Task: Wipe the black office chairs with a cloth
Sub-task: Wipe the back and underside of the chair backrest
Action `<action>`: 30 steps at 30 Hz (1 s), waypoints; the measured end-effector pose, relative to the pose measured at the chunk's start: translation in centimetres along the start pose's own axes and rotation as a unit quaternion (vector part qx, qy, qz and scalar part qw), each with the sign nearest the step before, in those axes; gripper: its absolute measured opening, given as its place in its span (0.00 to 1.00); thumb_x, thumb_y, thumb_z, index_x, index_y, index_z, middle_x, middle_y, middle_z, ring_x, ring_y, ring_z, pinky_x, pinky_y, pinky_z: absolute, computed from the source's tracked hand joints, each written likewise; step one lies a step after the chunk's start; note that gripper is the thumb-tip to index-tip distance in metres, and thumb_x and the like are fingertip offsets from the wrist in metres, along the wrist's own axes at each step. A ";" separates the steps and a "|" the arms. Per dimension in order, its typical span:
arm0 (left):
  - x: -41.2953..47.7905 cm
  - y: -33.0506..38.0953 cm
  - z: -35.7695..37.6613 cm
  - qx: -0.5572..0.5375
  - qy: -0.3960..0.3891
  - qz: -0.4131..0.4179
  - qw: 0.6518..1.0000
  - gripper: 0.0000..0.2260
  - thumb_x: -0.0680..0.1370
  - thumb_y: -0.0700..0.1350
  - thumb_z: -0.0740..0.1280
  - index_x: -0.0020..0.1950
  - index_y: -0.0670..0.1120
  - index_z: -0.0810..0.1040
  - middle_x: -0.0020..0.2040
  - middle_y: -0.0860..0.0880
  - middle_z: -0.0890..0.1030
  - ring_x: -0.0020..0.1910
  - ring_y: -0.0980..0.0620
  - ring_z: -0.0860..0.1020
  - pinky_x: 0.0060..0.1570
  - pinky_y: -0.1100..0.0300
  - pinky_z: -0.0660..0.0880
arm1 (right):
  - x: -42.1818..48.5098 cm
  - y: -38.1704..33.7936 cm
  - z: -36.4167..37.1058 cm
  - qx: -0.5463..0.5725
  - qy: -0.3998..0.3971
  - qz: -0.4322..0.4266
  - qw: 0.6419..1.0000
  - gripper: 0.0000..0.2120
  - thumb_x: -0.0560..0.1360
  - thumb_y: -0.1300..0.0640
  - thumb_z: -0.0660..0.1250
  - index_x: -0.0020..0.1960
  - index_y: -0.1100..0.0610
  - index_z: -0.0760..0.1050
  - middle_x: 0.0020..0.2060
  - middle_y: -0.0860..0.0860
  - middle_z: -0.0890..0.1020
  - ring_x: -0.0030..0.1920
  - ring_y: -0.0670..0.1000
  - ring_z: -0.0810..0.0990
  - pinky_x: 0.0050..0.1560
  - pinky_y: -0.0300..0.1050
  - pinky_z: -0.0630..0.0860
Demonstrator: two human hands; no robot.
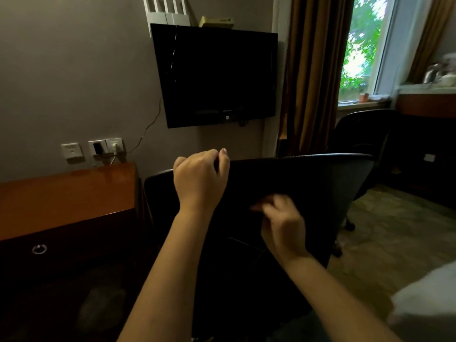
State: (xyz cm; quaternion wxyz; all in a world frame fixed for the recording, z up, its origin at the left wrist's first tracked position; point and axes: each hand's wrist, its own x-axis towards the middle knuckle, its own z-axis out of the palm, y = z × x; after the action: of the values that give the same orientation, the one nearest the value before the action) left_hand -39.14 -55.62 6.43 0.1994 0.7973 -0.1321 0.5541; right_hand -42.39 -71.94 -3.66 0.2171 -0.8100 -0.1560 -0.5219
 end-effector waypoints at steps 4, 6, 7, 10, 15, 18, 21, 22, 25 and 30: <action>-0.3 -1.2 -0.3 0.010 0.006 0.002 1.000 0.17 0.80 0.48 0.58 0.30 0.52 0.65 0.26 0.58 0.65 0.24 0.57 0.62 0.39 0.61 0.59 | -6.7 1.7 2.5 -0.032 -0.141 0.051 0.988 0.27 0.45 0.76 0.78 0.38 0.53 0.83 0.40 0.50 0.83 0.42 0.55 0.84 0.30 0.40 0.78; -0.5 -1.4 -0.3 0.007 0.009 0.008 1.000 0.17 0.80 0.48 0.57 0.30 0.52 0.65 0.26 0.57 0.65 0.23 0.57 0.63 0.38 0.60 0.59 | -7.4 2.0 2.2 -0.023 -0.153 0.065 0.986 0.28 0.44 0.77 0.78 0.38 0.53 0.84 0.40 0.50 0.83 0.41 0.56 0.84 0.29 0.41 0.78; -0.5 -1.4 -0.3 0.006 0.009 0.007 1.000 0.17 0.80 0.48 0.56 0.30 0.52 0.65 0.26 0.57 0.65 0.23 0.57 0.63 0.38 0.60 0.59 | -7.2 2.0 2.0 -0.019 -0.150 0.063 0.987 0.27 0.46 0.77 0.77 0.39 0.53 0.84 0.40 0.50 0.83 0.41 0.55 0.84 0.31 0.40 0.78; -0.4 -1.4 -0.3 0.009 0.014 -0.003 1.000 0.16 0.80 0.48 0.56 0.31 0.51 0.66 0.27 0.57 0.65 0.25 0.56 0.63 0.39 0.59 0.59 | -5.2 1.5 1.0 -0.001 -0.111 0.035 0.993 0.20 0.56 0.73 0.71 0.42 0.54 0.84 0.43 0.50 0.83 0.47 0.50 0.80 0.45 0.33 0.75; -0.7 -1.7 -0.2 0.021 0.023 -0.007 0.999 0.17 0.80 0.47 0.56 0.31 0.50 0.68 0.28 0.55 0.68 0.27 0.56 0.64 0.39 0.59 0.58 | 1.8 -0.8 -3.6 0.062 0.021 0.009 0.998 0.21 0.60 0.75 0.62 0.46 0.60 0.84 0.45 0.55 0.80 0.49 0.53 0.77 0.52 0.41 0.74; -0.6 -1.6 -0.3 0.020 0.025 -0.009 0.999 0.16 0.80 0.47 0.55 0.32 0.51 0.67 0.28 0.56 0.67 0.27 0.56 0.64 0.40 0.60 0.55 | 5.8 -2.6 -7.2 0.082 0.135 -0.007 0.987 0.19 0.64 0.77 0.62 0.47 0.62 0.84 0.46 0.57 0.81 0.50 0.56 0.79 0.56 0.42 0.73; -0.6 -1.7 -0.5 0.018 0.015 -0.012 1.000 0.16 0.80 0.47 0.55 0.32 0.50 0.69 0.29 0.56 0.68 0.28 0.56 0.65 0.40 0.60 0.55 | 7.0 -3.4 -8.9 0.066 0.229 -0.012 0.971 0.14 0.69 0.77 0.65 0.47 0.63 0.83 0.46 0.58 0.81 0.50 0.55 0.79 0.57 0.41 0.73; -0.6 -1.7 -0.5 0.018 0.016 -0.012 1.000 0.17 0.80 0.47 0.55 0.32 0.49 0.70 0.29 0.56 0.68 0.28 0.56 0.65 0.40 0.60 0.56 | 6.9 -3.2 -8.7 0.056 0.232 -0.008 0.971 0.14 0.69 0.77 0.66 0.47 0.63 0.83 0.46 0.58 0.81 0.50 0.55 0.79 0.57 0.40 0.72; -0.5 -1.7 -0.4 0.015 0.012 -0.011 1.000 0.17 0.80 0.47 0.54 0.32 0.48 0.72 0.28 0.55 0.69 0.28 0.55 0.65 0.40 0.59 0.58 | 4.5 -0.8 -5.0 0.036 0.129 0.031 0.991 0.19 0.63 0.77 0.63 0.45 0.61 0.83 0.45 0.57 0.81 0.50 0.56 0.78 0.56 0.37 0.71; -0.3 -1.7 -0.5 0.009 -0.002 -0.017 1.000 0.17 0.80 0.48 0.53 0.33 0.48 0.71 0.29 0.54 0.70 0.29 0.55 0.66 0.40 0.59 0.57 | -4.8 4.5 1.1 -0.015 -0.123 0.146 0.981 0.15 0.60 0.69 0.67 0.39 0.51 0.82 0.46 0.53 0.81 0.50 0.56 0.80 0.45 0.39 0.72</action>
State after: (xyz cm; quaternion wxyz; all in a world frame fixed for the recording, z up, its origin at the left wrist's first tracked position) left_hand -38.88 -53.87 6.00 0.2017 0.8020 -0.1142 0.5505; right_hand -41.34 -75.41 -9.32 0.2582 -0.8852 -0.0538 -0.3833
